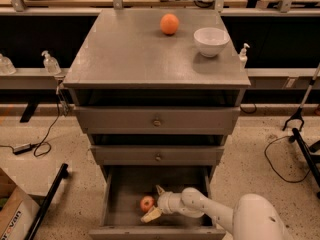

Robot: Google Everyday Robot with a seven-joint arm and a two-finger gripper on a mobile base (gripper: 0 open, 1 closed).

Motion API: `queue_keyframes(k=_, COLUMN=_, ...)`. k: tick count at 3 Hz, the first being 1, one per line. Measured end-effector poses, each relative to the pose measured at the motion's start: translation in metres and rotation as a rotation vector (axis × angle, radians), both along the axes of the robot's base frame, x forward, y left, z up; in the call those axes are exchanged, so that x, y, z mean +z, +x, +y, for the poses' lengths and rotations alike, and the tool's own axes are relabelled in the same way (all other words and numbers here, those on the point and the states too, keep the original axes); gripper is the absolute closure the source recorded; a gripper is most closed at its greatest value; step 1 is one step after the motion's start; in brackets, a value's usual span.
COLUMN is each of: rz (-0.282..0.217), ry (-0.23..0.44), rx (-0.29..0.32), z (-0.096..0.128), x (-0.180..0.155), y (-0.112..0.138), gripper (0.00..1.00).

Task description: Place apple into bottom drawer

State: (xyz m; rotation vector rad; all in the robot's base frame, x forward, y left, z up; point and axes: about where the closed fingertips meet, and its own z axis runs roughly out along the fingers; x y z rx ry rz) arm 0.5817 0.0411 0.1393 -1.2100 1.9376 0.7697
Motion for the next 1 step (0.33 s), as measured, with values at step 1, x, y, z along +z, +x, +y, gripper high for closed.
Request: queue_keyframes(k=1, rz=0.0, ry=0.0, rx=0.0, z=0.0, x=0.0, y=0.0, gripper=0.0)
